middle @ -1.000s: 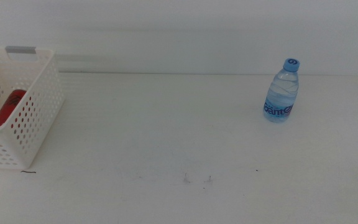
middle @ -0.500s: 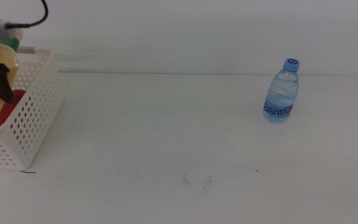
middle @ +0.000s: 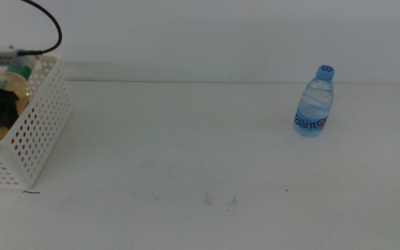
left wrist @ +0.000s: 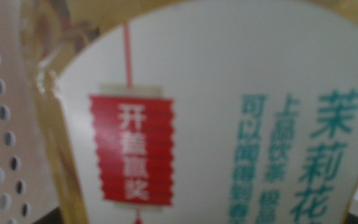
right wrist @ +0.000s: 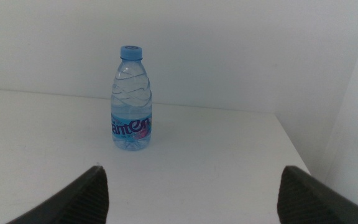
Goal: Use arms to grab the bottles and put them into the dustbin to the left of the table.
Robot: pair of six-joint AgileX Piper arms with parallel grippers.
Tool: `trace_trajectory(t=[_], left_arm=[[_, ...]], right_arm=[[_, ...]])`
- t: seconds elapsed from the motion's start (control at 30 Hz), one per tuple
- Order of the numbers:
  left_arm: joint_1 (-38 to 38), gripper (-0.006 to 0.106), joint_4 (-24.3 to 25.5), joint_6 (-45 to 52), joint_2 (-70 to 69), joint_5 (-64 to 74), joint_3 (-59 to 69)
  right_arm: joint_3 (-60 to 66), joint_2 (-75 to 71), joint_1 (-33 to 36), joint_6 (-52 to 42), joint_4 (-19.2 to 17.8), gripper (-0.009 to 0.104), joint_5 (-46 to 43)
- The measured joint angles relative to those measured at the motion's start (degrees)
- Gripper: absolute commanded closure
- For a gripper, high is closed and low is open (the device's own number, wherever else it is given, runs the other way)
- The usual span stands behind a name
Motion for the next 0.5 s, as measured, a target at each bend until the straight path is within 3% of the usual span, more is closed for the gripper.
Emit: trace_trajectory(t=[0.1, 0.2, 0.4, 0.5], left_arm=[[0.0, 0.089, 0.0, 0.6, 0.1, -0.1, 1.6], [0.0, 0.069, 0.0, 0.9, 0.3, 0.1, 2.2], [0.0, 0.01, -0.2, 1.4, 0.3, -0.2, 2.3], [0.0, 0.007, -1.7, 1.1, -0.8, -0.8, 1.6]], right_arm=[[0.0, 0.0, 0.0, 0.0, 0.0, 0.004, 0.0], [0.0, 0.0, 0.0, 0.0, 0.0, 0.004, 0.0], [0.0, 0.0, 0.0, 0.0, 0.0, 0.004, -0.1], [0.0, 0.0, 0.0, 0.0, 0.0, 0.004, -0.1]])
